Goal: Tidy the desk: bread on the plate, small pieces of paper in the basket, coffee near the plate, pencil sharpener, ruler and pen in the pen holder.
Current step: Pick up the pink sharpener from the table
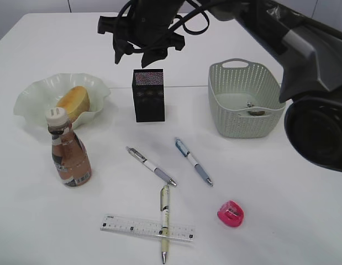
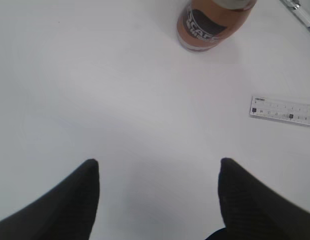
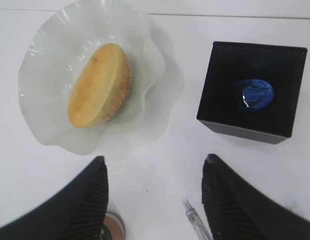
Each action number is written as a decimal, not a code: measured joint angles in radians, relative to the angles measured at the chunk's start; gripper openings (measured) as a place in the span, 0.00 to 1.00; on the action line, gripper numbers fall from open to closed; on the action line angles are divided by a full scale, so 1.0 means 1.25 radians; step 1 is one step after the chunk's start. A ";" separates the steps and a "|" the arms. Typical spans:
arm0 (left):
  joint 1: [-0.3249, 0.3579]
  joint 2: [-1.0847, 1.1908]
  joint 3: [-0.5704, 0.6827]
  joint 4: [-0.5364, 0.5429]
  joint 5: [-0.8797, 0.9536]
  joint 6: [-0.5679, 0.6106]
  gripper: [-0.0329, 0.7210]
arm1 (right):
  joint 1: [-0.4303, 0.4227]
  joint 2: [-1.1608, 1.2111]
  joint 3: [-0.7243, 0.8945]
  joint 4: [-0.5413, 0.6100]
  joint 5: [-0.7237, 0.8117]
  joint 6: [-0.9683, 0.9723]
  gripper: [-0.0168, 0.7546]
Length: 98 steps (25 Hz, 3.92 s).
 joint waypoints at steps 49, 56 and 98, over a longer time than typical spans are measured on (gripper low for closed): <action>0.000 0.000 0.000 -0.004 0.042 0.000 0.76 | 0.002 -0.526 1.323 -0.095 -0.329 -0.287 0.59; 0.000 0.000 0.000 -0.004 0.042 0.000 0.74 | 0.002 -0.487 1.323 -0.104 -0.360 -0.289 0.59; 0.000 0.000 0.000 -0.006 0.044 0.000 0.72 | 0.002 -0.452 1.319 -0.132 -0.404 -0.298 0.45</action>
